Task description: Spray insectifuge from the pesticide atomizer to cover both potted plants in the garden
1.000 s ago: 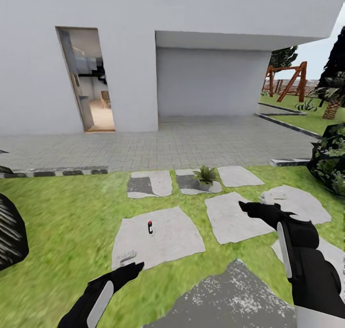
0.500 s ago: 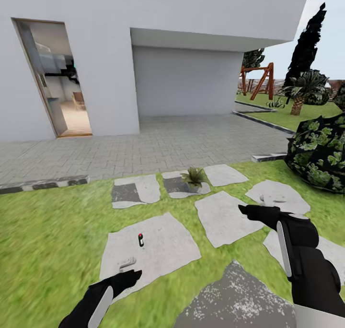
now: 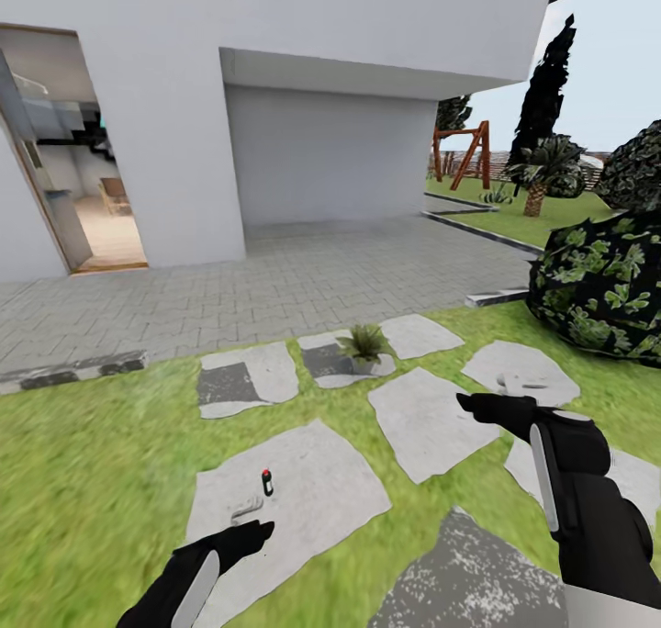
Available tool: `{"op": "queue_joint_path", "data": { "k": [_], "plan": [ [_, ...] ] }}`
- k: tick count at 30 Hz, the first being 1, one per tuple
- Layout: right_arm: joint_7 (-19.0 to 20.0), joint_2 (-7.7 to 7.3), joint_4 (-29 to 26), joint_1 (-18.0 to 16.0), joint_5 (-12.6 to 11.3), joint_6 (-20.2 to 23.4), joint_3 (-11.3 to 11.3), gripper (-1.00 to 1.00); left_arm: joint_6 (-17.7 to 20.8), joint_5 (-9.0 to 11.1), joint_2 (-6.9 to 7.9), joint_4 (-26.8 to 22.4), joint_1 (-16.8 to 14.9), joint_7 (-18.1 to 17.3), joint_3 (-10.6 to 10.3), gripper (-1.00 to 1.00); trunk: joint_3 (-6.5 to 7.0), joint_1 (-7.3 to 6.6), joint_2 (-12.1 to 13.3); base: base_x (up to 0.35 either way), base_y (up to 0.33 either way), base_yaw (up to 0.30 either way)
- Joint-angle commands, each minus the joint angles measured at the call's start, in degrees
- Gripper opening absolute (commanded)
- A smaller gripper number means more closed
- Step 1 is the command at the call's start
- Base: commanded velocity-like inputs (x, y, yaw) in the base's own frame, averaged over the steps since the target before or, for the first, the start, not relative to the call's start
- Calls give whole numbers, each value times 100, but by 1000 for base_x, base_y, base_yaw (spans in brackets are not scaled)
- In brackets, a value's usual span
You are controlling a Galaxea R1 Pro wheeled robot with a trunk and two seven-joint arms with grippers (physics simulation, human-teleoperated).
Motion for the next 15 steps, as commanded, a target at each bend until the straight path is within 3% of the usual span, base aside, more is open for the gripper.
{"op": "queue_joint_path", "data": {
  "k": [1, 11, 15],
  "plan": [
    [58, 0, -7, 7, 58, 14, 5, 100, 24, 35, -1, -2, -1, 6, -4, 100, -6, 2, -3, 197, 301, -19],
    [59, -3, -7, 39, 63, -10, 219, 100, 24, 56, -7, 3, -1, 7, -5, 100, -5, 2, -3, 187, 306, -8],
    [52, 2, -7, 0, 64, -6, 249, 100, 24, 78, -3, 4, -3, 7, -2, 100, 4, 2, -3, 160, 313, -138]
  ]
}}
